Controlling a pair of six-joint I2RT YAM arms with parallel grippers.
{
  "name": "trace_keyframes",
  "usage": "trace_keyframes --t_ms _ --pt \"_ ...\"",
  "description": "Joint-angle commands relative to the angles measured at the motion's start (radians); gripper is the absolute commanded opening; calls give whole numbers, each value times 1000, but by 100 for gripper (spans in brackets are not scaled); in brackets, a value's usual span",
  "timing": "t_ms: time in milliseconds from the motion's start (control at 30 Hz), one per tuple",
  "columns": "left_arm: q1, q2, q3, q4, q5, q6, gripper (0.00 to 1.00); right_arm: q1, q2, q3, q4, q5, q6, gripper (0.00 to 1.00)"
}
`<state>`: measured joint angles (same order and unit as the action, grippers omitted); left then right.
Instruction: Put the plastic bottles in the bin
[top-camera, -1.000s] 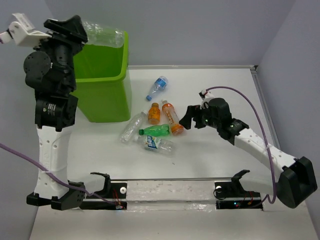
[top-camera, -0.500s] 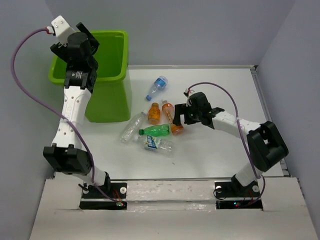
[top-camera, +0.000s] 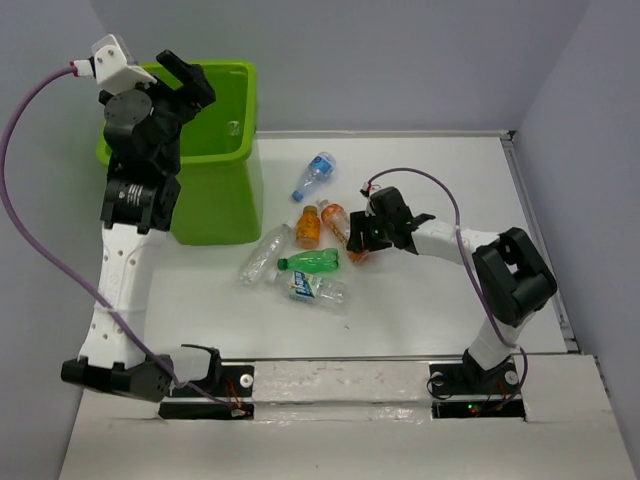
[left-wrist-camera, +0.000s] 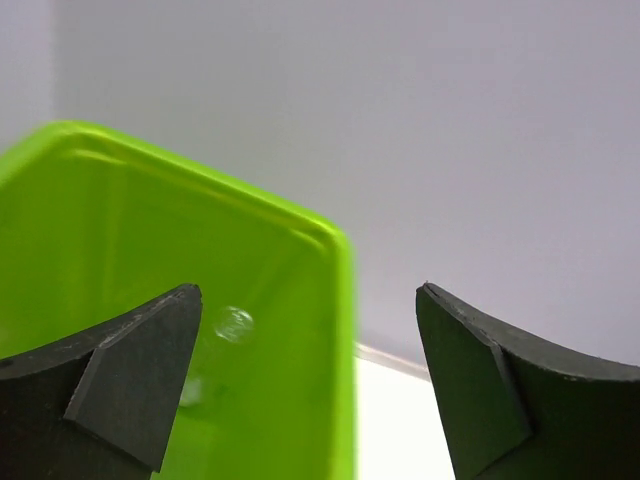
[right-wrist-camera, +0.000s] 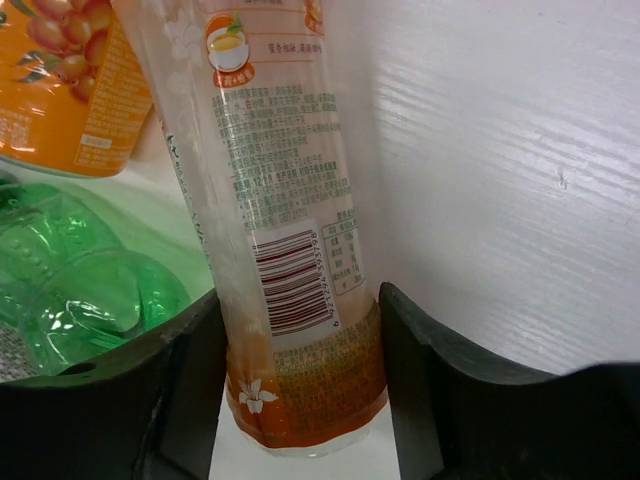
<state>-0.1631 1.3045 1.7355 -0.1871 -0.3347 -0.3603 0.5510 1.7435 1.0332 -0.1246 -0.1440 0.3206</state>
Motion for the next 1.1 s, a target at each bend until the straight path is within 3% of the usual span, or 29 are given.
trace_keyframes --t_ms 0,33,133,300,467,800,933,1033,1067 --pt "-56 -137 -128 -29 310 -52 99 7 -88 -22 54 47 11 50" --pt "-81 -151 -157 -34 430 -61 99 7 -116 -54 56 58 12 47" --pt "-185 -211 -279 -52 517 -78 99 7 -252 -107 48 86 9 45" --pt "-375 -263 -514 33 525 -170 99 7 -514 -188 23 28 35 41" --pt "-438 -219 -649 213 548 -245 99 39 -651 -200 26 -52 77 41" --pt "-484 1 -625 405 586 -287 99 72 -708 -197 42 -180 101 41" --pt "-497 53 -605 393 496 -256 99 72 -722 -217 95 -224 115 41" --pt "-497 58 -594 388 453 -243 75 72 -725 -226 106 -247 121 43" --pt "-497 53 -582 387 450 -240 62 72 -725 -229 108 -243 120 53"
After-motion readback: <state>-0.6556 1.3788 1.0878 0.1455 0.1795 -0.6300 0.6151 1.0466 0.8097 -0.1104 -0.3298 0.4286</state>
